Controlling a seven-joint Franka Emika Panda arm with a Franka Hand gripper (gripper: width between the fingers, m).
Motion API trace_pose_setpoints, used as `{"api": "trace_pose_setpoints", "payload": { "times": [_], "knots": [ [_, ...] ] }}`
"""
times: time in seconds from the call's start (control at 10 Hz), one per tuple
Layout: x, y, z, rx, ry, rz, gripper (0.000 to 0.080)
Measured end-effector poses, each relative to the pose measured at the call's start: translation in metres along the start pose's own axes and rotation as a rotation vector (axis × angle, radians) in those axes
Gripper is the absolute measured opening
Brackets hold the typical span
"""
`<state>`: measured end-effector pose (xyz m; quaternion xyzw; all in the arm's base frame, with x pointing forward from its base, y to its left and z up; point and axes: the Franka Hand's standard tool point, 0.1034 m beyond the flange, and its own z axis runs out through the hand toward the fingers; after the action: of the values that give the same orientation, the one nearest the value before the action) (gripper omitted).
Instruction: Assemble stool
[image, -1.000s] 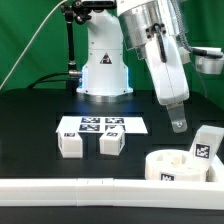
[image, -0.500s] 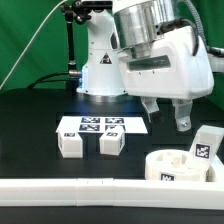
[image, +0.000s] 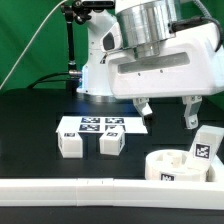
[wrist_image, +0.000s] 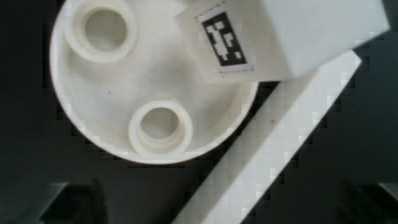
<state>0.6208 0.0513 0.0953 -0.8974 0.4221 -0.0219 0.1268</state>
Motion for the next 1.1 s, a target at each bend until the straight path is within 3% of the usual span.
{"api": "trace_pose_setpoints", "payload": {
  "times": [0.1,0.3,0.6,0.7,1.0,1.1],
  "knots": [
    [0.001,0.002,0.001,-0.004,0.000,-0.066,0.0649],
    [0.012,0.024,0.004,-0.062,0.012,-0.308,0.0649],
    [0.026,0.059,0.006,-0.123,0.005,-0.445,0.0649],
    [0.031,0.066,0.006,-0.124,0.011,-0.441,0.0649],
    [0.031,0.067,0.007,-0.126,0.008,-0.439,0.0649],
    [0.032,0.078,0.011,-0.135,0.013,-0.435,0.0649]
  ]
}}
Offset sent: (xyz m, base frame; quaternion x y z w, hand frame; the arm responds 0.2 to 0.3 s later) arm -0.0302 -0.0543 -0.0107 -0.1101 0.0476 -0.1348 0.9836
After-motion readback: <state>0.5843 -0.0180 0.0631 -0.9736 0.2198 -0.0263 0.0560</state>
